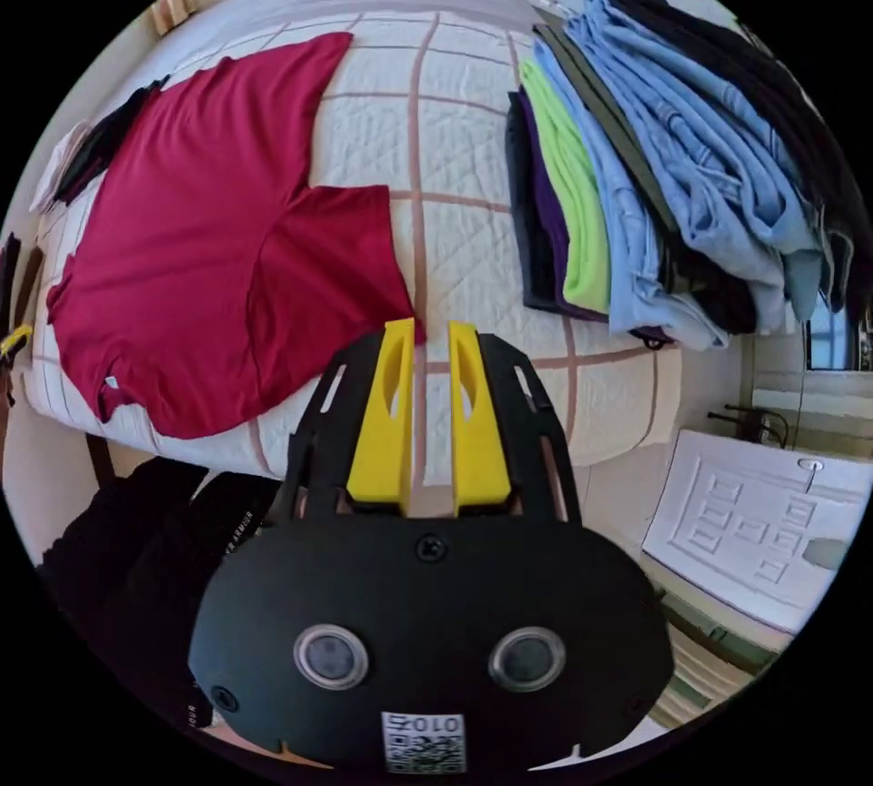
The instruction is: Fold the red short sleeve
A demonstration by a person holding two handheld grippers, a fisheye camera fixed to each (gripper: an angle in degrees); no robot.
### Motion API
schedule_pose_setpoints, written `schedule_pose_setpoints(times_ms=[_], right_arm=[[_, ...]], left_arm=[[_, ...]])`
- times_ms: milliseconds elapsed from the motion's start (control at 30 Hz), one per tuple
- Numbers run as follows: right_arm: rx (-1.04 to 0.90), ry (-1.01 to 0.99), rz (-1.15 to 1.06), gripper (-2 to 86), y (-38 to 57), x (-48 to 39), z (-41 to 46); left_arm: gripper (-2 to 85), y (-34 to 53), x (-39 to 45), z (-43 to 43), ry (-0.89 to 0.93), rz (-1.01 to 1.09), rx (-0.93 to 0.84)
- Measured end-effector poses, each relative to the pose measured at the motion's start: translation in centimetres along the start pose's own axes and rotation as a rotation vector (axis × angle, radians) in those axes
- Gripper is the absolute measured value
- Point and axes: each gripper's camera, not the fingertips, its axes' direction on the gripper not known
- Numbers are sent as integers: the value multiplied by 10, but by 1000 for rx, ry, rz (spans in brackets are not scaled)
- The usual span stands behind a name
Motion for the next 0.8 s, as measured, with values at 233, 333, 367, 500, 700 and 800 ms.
schedule_pose_setpoints(times_ms=[233,333,367,500,700,800], right_arm=[[-3,-191,-734,98,43,-175,-2],[-37,-123,-959,104,54,-226,13],[-54,-106,-1014,103,56,-238,20],[-46,-10,-1125,65,54,-259,42],[-81,-19,-1139,38,36,-267,37],[-103,1,-1216,36,44,-275,35]], left_arm=[[85,40,254,13,-66,1067,-16],[86,47,307,40,-86,1243,-27],[84,44,318,46,-109,1262,-4],[65,33,339,72,-148,1335,-27],[9,8,336,68,-17,1347,-117],[3,1,333,60,24,1327,-147]])
